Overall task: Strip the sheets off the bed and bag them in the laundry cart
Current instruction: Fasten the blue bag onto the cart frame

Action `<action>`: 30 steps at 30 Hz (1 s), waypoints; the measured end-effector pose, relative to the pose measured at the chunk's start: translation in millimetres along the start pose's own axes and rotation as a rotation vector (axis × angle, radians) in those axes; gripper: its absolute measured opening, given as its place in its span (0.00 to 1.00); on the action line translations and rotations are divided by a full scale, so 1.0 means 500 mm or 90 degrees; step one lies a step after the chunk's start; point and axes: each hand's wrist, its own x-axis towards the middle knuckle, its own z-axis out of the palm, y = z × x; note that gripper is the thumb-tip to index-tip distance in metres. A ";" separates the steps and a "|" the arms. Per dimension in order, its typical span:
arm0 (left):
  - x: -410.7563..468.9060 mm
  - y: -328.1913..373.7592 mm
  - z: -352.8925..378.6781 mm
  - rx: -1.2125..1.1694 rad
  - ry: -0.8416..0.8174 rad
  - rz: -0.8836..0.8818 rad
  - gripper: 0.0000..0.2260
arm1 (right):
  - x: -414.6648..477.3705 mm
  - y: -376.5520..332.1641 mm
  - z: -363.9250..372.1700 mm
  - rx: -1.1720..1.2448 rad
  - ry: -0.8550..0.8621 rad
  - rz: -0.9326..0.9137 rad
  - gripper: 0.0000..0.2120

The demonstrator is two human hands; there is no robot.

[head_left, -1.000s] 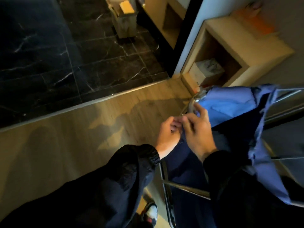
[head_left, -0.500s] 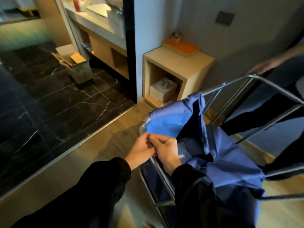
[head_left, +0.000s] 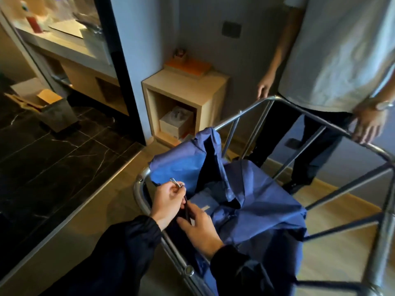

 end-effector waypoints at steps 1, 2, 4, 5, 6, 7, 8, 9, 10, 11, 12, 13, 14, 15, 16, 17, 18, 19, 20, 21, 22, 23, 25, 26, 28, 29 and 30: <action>-0.001 0.009 0.010 -0.017 -0.002 -0.013 0.07 | -0.006 -0.002 -0.007 -0.033 0.009 0.021 0.21; -0.001 0.013 0.017 -0.030 -0.001 -0.019 0.07 | -0.006 -0.001 -0.010 -0.078 0.017 0.039 0.22; 0.009 0.027 0.027 -0.058 0.026 -0.030 0.07 | -0.004 0.000 -0.019 -0.183 0.027 0.080 0.23; 0.016 0.034 0.029 -0.070 0.045 -0.036 0.07 | -0.005 0.001 -0.023 -0.221 0.028 0.108 0.22; 0.024 0.039 0.029 -0.080 0.067 -0.035 0.07 | -0.005 0.007 -0.028 -0.251 0.025 0.129 0.19; 0.032 0.047 0.028 -0.082 0.088 -0.032 0.08 | -0.006 0.013 -0.032 -0.269 0.013 0.148 0.16; 0.038 0.054 0.026 -0.072 0.102 -0.026 0.08 | -0.008 0.022 -0.036 -0.282 0.002 0.160 0.13; 0.042 0.059 0.024 -0.061 0.111 -0.022 0.08 | -0.011 0.031 -0.042 -0.290 0.001 0.171 0.11; 0.044 0.067 0.022 -0.047 0.122 -0.012 0.09 | -0.012 0.040 -0.048 -0.293 0.008 0.175 0.10; 0.049 0.068 0.017 -0.024 0.134 -0.007 0.09 | -0.011 0.049 -0.057 -0.289 0.019 0.177 0.10; 0.053 0.067 0.013 -0.005 0.146 -0.003 0.09 | -0.011 0.059 -0.065 -0.279 0.029 0.177 0.11; 0.057 0.069 0.010 0.002 0.159 -0.001 0.09 | -0.011 0.069 -0.073 -0.264 0.032 0.180 0.13; 0.063 0.065 0.003 0.016 0.168 0.009 0.09 | -0.008 0.079 -0.082 -0.248 0.026 0.181 0.14; 0.067 0.063 -0.004 0.037 0.166 0.016 0.09 | -0.008 0.085 -0.090 -0.242 0.019 0.180 0.15; 0.068 0.068 -0.009 0.062 0.161 0.027 0.10 | -0.004 0.089 -0.100 -0.251 0.020 0.169 0.16; 0.071 0.078 -0.014 0.094 0.153 0.034 0.10 | 0.002 0.089 -0.109 -0.270 0.033 0.152 0.16; 0.078 0.084 -0.021 0.114 0.146 0.040 0.10 | 0.009 0.085 -0.118 -0.289 0.050 0.126 0.15; 0.087 0.093 -0.029 0.119 0.149 0.040 0.10 | 0.019 0.073 -0.128 -0.304 0.065 0.100 0.13; 0.099 0.103 -0.038 0.119 0.154 0.044 0.09 | 0.029 0.056 -0.138 -0.313 0.078 0.072 0.12; 0.115 0.107 -0.053 0.126 0.162 0.047 0.09 | 0.041 0.037 -0.147 -0.313 0.100 0.043 0.10; 0.127 0.114 -0.065 0.135 0.170 0.053 0.09 | 0.051 0.017 -0.156 -0.299 0.122 0.012 0.08; 0.139 0.118 -0.075 0.136 0.182 0.052 0.08 | 0.061 -0.001 -0.165 -0.276 0.142 -0.018 0.06; 0.156 0.124 -0.092 0.119 0.205 0.051 0.07 | 0.085 -0.035 -0.178 -0.271 0.149 -0.068 0.06; 0.162 0.126 -0.097 0.111 0.215 0.046 0.06 | 0.097 -0.048 -0.179 -0.294 0.133 -0.092 0.06; 0.175 0.121 -0.105 0.106 0.223 0.042 0.07 | 0.122 -0.060 -0.173 -0.351 0.109 -0.118 0.07; 0.183 0.115 -0.108 0.105 0.217 0.041 0.07 | 0.134 -0.058 -0.167 -0.373 0.114 -0.124 0.07; 0.190 0.108 -0.109 0.112 0.202 0.040 0.06 | 0.143 -0.051 -0.160 -0.387 0.123 -0.122 0.06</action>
